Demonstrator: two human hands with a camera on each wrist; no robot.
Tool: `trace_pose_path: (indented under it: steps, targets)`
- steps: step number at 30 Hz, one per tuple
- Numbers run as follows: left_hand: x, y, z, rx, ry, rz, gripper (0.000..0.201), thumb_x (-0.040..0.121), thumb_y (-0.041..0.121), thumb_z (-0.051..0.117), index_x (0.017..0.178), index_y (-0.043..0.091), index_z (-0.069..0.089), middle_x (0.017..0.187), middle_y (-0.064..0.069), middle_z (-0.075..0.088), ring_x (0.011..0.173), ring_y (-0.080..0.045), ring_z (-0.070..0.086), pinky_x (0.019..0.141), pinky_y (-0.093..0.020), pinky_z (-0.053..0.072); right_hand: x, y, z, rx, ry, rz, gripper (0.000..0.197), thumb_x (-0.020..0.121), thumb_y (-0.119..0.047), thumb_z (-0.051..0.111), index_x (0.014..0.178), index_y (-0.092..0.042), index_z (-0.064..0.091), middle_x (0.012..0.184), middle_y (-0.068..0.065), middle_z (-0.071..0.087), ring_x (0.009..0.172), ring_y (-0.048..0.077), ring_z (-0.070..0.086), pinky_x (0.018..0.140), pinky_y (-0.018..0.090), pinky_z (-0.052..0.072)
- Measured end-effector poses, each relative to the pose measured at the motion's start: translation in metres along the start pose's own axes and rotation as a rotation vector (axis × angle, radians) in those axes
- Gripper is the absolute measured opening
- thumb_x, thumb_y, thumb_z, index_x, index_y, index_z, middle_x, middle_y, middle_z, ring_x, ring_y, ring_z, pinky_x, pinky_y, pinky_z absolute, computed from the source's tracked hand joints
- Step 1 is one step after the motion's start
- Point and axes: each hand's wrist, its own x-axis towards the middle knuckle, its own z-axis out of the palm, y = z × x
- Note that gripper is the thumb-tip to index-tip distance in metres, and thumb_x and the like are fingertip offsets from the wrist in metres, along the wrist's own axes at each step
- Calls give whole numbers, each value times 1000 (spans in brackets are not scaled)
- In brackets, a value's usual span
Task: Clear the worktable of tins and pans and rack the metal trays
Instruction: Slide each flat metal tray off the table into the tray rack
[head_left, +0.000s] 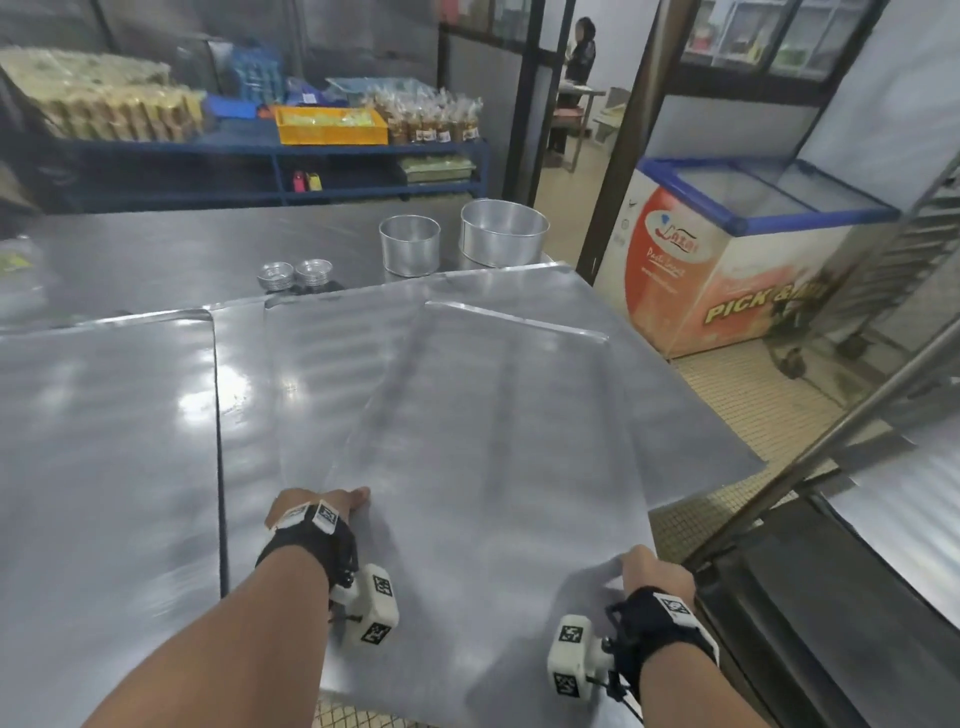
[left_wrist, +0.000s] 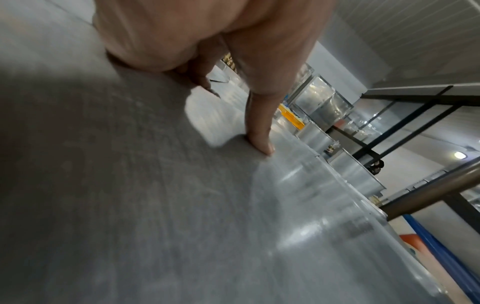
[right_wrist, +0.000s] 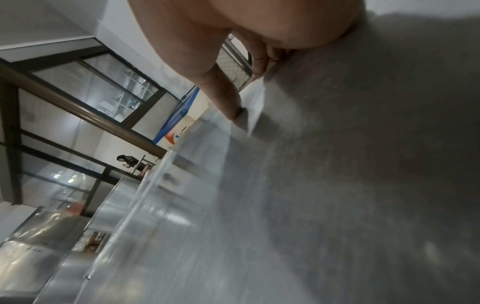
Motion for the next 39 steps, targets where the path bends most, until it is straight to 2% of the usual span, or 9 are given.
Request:
trace_pose_path:
  steps: [3, 7, 13, 20, 23, 26, 30, 33, 39]
  targets:
    - [-13, -19, -21, -31, 69, -23, 69, 58, 47, 91, 99, -3, 65, 88, -20, 69, 77, -34, 67, 84, -44, 56, 2, 4, 6, -55, -37, -63, 38, 65, -20, 63, 92, 6, 71, 90, 19, 70, 75, 34, 68, 73, 41, 58]
    - [-28, -46, -56, -35, 128, -39, 68, 67, 48, 85, 104, -3, 61, 99, -17, 66, 85, -35, 64, 83, -39, 54, -31, 0, 11, -86, -137, -103, 32, 84, -15, 59, 103, 10, 64, 100, 19, 64, 84, 34, 58, 69, 37, 43]
    - [-42, -98, -108, -81, 260, -101, 59, 71, 46, 83, 99, -2, 65, 98, -20, 69, 90, -37, 66, 93, -44, 53, -54, 6, 43, -161, -229, -188, 36, 85, -10, 59, 115, 10, 62, 116, 25, 66, 91, 37, 62, 70, 34, 43]
    - [-53, -159, -158, -164, 328, -180, 57, 77, 54, 75, 101, 3, 69, 89, -14, 66, 83, -31, 63, 81, -34, 51, -94, 7, 82, -253, -334, -252, 37, 87, -7, 62, 119, 11, 61, 118, 26, 65, 99, 41, 62, 74, 32, 42]
    - [-53, -184, -182, -228, 355, -152, 61, 79, 48, 77, 120, 4, 67, 111, -18, 68, 105, -35, 65, 89, -39, 50, -119, 12, 101, -286, -384, -298, 39, 87, -7, 62, 122, 11, 59, 118, 25, 65, 87, 35, 55, 73, 31, 40]
    - [-53, -206, -205, -305, 397, -174, 66, 79, 34, 82, 127, -6, 61, 129, -24, 62, 120, -38, 59, 96, -41, 48, -145, 17, 124, -305, -412, -343, 39, 89, -10, 61, 123, 9, 60, 118, 22, 65, 99, 38, 62, 72, 31, 41]
    - [-44, -229, -238, -350, 411, -304, 60, 67, 42, 88, 100, -3, 68, 95, -22, 70, 89, -41, 67, 91, -47, 54, -179, 22, 153, -350, -428, -363, 36, 91, -11, 61, 121, 8, 63, 119, 21, 66, 97, 35, 64, 70, 30, 40]
    - [-29, -245, -263, -341, 416, -337, 60, 63, 45, 89, 89, -2, 64, 85, -19, 69, 80, -39, 68, 87, -48, 56, -205, 28, 175, -353, -422, -355, 35, 88, -9, 62, 118, 11, 63, 117, 24, 67, 100, 39, 65, 71, 31, 41]
    - [8, -263, -318, -273, 406, -368, 69, 65, 48, 87, 104, -3, 64, 88, -22, 66, 75, -37, 66, 71, -40, 52, -250, 41, 221, -362, -425, -363, 34, 87, -11, 63, 114, 9, 64, 113, 23, 67, 94, 40, 64, 71, 33, 43]
